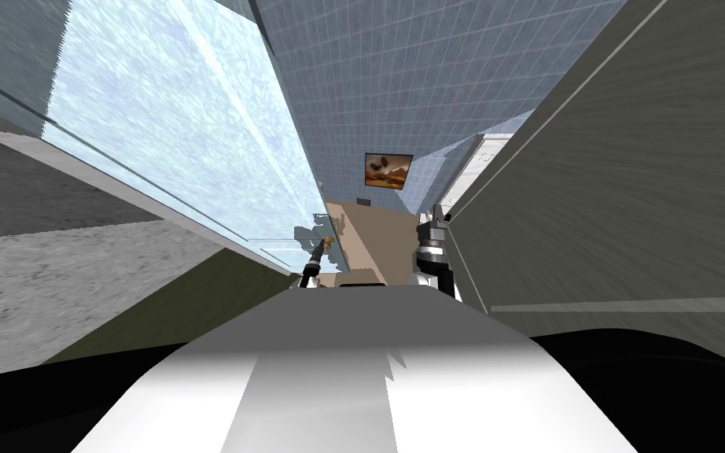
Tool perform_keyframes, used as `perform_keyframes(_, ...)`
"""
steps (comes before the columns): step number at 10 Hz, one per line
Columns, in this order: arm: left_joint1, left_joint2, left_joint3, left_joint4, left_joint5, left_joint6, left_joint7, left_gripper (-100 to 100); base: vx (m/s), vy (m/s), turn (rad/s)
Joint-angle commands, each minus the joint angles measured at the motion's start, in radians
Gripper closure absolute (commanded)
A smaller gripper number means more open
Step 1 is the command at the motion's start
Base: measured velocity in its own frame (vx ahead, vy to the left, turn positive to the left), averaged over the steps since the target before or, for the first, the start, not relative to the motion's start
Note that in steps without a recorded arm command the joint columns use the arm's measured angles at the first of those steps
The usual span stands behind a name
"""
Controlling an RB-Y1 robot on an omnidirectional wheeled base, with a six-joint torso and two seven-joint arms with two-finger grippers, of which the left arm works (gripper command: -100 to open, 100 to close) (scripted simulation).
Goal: Push the door open
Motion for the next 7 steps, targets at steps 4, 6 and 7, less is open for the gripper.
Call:
perform_keyframes(4, 0.016, 0.024, -0.011, -0.005, 0.007, -0.002, -0.115, -100, -0.045, -0.034, -0.006)
perform_keyframes(6, 0.024, 0.036, -0.016, -0.006, 0.011, -0.004, -0.173, -100, -0.048, -0.039, -0.007)
perform_keyframes(7, 0.024, 0.036, -0.016, -0.006, 0.011, -0.004, -0.179, -100, -0.029, -0.022, -0.001)
